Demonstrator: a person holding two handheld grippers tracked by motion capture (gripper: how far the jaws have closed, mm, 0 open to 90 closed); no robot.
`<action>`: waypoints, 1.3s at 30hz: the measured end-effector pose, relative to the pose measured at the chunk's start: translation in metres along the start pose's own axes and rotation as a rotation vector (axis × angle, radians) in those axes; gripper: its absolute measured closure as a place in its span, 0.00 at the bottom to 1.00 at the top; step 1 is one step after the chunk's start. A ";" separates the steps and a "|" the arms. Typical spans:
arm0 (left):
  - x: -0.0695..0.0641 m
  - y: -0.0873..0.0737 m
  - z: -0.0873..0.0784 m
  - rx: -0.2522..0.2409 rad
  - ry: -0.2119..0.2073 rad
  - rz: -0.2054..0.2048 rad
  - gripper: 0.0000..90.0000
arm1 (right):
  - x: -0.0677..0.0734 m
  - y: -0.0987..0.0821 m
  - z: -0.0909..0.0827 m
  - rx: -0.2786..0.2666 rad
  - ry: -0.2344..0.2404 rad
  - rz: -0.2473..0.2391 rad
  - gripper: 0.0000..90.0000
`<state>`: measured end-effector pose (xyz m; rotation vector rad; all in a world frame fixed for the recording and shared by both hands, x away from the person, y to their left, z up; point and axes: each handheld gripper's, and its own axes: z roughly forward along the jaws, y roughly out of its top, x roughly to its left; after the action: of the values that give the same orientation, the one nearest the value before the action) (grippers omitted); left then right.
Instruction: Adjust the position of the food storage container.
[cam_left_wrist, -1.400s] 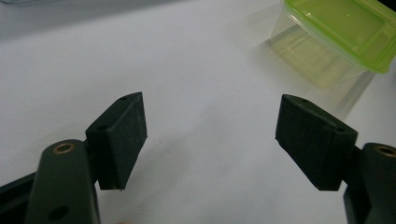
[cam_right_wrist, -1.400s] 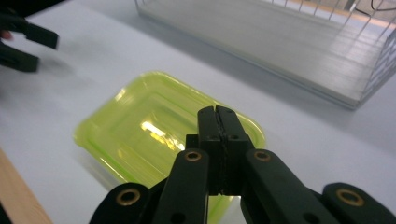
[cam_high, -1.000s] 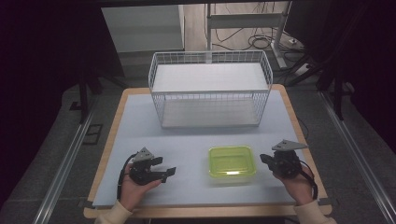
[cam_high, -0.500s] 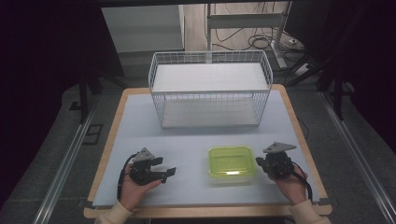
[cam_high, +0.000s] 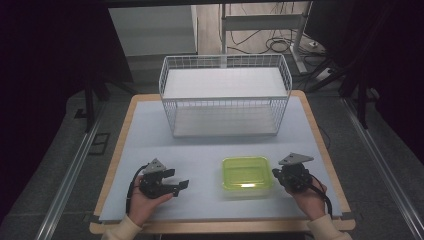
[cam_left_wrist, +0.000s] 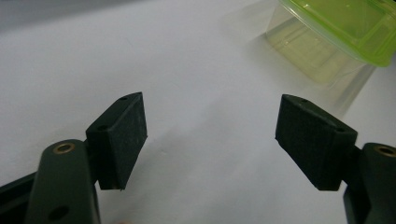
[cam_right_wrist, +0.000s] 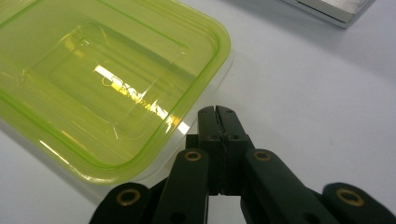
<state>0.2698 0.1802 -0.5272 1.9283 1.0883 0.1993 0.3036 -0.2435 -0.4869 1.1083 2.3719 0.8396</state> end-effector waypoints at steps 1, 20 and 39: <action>0.000 0.000 0.000 0.000 0.000 0.000 0.28 | 0.000 0.000 0.000 0.000 0.000 0.000 1.00; 0.000 0.000 0.001 0.001 -0.002 -0.001 0.28 | 0.034 0.015 0.014 -0.019 0.061 -0.051 1.00; 0.002 0.002 -0.003 -0.017 -0.004 -0.012 0.28 | 0.015 0.009 -0.002 -0.081 0.078 0.013 1.00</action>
<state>0.2707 0.1831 -0.5237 1.9056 1.0918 0.1974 0.2984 -0.2273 -0.4812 1.0779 2.3729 0.9919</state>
